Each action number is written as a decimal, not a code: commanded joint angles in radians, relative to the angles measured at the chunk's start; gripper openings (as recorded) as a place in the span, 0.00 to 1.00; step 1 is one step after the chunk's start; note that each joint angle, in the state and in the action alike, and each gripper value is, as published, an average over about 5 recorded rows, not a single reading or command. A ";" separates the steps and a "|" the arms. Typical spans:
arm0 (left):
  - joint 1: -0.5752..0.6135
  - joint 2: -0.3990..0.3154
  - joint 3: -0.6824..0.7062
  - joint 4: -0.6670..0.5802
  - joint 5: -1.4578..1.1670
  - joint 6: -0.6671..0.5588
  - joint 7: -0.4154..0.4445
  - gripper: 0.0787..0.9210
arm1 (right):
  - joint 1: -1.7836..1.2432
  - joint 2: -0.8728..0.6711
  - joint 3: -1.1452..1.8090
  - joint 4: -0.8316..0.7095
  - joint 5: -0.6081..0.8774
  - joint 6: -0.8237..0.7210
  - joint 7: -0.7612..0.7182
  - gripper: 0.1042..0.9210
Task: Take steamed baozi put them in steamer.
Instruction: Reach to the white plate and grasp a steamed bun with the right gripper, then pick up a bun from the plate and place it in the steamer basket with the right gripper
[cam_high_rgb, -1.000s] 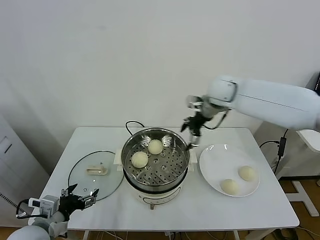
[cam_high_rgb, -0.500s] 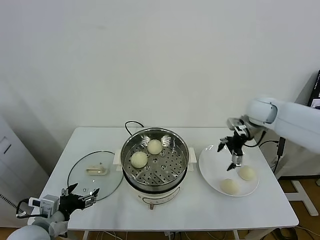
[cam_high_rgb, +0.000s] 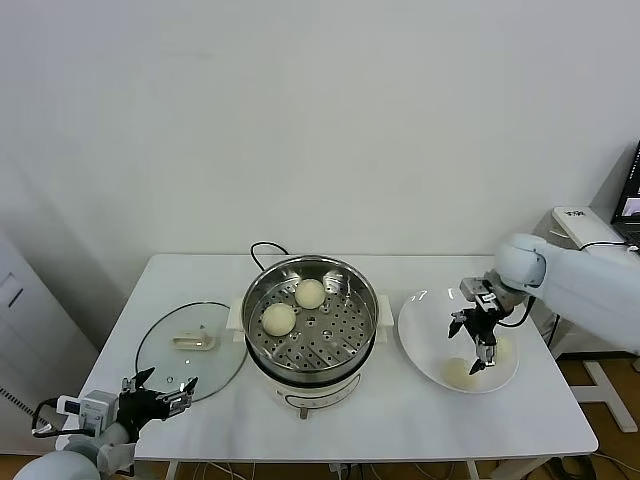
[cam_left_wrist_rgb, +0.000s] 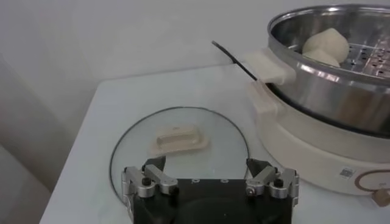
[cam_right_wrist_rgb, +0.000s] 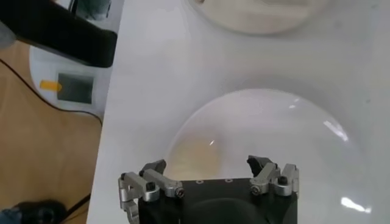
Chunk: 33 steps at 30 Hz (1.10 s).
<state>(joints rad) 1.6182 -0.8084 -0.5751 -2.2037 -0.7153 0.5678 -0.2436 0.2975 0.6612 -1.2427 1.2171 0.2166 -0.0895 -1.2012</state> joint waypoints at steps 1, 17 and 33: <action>0.003 0.002 -0.001 -0.001 0.000 0.001 -0.001 0.88 | -0.148 0.019 0.113 -0.062 -0.068 0.015 -0.001 0.88; 0.003 0.003 -0.001 0.001 0.003 0.004 -0.003 0.88 | -0.190 0.038 0.167 -0.101 -0.094 -0.007 -0.011 0.74; -0.006 0.006 0.002 -0.003 0.000 0.010 -0.008 0.88 | -0.013 0.005 0.130 -0.045 -0.039 -0.003 -0.020 0.45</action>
<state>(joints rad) 1.6134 -0.8031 -0.5751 -2.2076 -0.7144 0.5775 -0.2523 0.1603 0.6714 -1.0998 1.1482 0.1611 -0.1024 -1.2181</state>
